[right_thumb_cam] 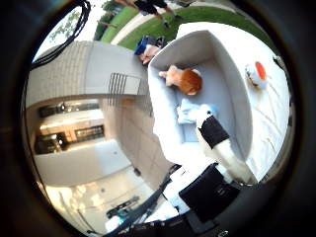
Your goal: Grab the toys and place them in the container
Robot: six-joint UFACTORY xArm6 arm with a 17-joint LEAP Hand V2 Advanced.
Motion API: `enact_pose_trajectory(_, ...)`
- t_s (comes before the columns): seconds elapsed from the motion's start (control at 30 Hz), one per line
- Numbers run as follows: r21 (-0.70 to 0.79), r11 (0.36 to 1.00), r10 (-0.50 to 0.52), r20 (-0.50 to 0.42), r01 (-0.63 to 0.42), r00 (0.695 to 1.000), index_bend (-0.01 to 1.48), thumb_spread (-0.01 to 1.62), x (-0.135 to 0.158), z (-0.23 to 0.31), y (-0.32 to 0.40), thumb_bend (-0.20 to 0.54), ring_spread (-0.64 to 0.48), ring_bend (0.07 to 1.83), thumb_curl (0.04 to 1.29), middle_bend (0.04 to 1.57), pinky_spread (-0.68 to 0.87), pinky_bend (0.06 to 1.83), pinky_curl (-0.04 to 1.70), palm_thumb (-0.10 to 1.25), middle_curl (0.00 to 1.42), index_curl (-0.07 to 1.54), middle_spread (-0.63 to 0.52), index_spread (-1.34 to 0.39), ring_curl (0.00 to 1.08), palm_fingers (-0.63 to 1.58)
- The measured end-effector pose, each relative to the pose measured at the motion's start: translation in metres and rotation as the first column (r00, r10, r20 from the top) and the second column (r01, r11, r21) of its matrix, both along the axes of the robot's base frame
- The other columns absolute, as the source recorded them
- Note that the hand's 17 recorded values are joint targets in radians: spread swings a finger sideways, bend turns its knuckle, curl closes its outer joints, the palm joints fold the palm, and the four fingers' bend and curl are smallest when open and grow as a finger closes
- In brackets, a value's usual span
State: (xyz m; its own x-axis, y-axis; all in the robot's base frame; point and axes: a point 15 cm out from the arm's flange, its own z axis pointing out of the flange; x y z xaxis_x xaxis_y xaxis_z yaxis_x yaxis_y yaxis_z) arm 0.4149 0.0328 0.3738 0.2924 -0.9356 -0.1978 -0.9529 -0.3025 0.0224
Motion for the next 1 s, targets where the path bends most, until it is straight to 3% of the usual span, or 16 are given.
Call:
enact_pose_trajectory(0.27, -0.047, 0.994, -0.108, -0.118, 0.103, 0.987, 0.18, 1.12, 0.057, -0.066, -0.069, -0.021, 0.29, 0.43, 0.46, 0.17, 0.45, 0.67, 0.26, 0.72, 0.34, 0.26, 0.07, -0.34, 0.30, 0.06)
enact_pose_trajectory(0.6, -0.129, 0.986, -0.135, -0.278, 0.102, 0.951, 0.16, 1.13, 0.076, -0.184, -0.061, -0.026, 0.28, 0.43, 0.46, 0.18, 0.44, 0.64, 0.24, 0.73, 0.33, 0.25, 0.07, -0.28, 0.31, 0.07)
enact_pose_trajectory(0.7, -0.172, 0.982, -0.129, -0.311, 0.078, 0.941, 0.17, 1.13, 0.076, -0.211, -0.061, -0.027, 0.28, 0.45, 0.45, 0.19, 0.43, 0.62, 0.22, 0.72, 0.34, 0.26, 0.06, -0.18, 0.31, 0.15)
enact_pose_trajectory(0.77, -0.181, 0.982, -0.120, -0.323, 0.063, 0.939, 0.18, 1.14, 0.075, -0.218, -0.056, -0.027, 0.29, 0.48, 0.45, 0.21, 0.44, 0.61, 0.21, 0.72, 0.35, 0.26, 0.05, -0.12, 0.31, 0.26)
enact_pose_trajectory(0.87, -0.185, 0.981, -0.111, -0.320, 0.053, 0.941, 0.17, 1.14, 0.077, -0.217, -0.054, -0.027, 0.26, 0.63, 0.44, 0.29, 0.44, 0.67, 0.20, 0.72, 0.38, 0.26, -0.01, -0.10, 0.34, 0.61)
enact_pose_trajectory(1.0, -0.180, 0.983, -0.100, -0.323, 0.042, 0.941, 0.13, 1.12, 0.076, -0.214, -0.055, -0.019, 0.18, 0.91, 0.45, 0.61, 0.43, 0.84, 0.26, 0.74, 0.51, 0.23, -0.07, -0.24, 0.44, 1.16)
